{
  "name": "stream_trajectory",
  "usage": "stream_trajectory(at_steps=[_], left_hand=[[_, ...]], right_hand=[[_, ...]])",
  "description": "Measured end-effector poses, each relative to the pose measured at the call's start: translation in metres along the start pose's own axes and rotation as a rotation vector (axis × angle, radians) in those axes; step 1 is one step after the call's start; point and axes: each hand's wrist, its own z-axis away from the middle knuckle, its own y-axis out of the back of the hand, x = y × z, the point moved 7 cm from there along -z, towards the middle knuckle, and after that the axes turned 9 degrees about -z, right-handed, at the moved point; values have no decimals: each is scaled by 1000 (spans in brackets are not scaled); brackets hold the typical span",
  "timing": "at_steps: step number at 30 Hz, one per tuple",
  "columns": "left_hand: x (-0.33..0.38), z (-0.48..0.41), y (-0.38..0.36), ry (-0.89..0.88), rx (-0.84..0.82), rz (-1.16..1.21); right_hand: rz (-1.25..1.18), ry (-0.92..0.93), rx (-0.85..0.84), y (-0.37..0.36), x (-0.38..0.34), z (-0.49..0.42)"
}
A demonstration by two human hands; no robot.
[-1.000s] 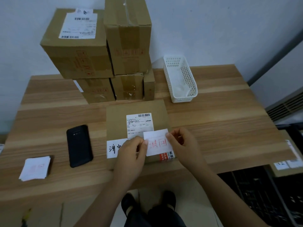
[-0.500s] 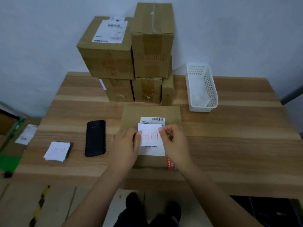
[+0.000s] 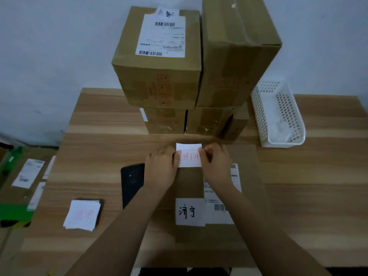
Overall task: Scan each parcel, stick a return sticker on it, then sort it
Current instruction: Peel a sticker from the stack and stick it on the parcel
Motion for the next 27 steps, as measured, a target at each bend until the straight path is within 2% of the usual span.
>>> stream_trajectory(at_steps=[9, 13, 14, 16, 18, 21, 27], left_hand=[[-5, -8, -15, -103, 14, 67], [-12, -9, -20, -44, -15, 75], [-15, -8, -18, -10, 6, 95], [-15, -1, -8, -24, 114, 156], [-4, 5, -4, -151, 150, 210], [13, 13, -23, -296, -27, 236], [12, 16, -52, -208, -264, 570]], right_hand=[[158, -13, 18, -8, 0, 2], [90, -26, 105, -5, 1, 5], [59, -27, 128, -2, 0, 6], [86, 86, 131, 1, -8, 8], [197, 251, -2, -7, -15, 11], [428, 393, -300, -31, -6, 18], [612, 391, -379, -42, 11, 20]])
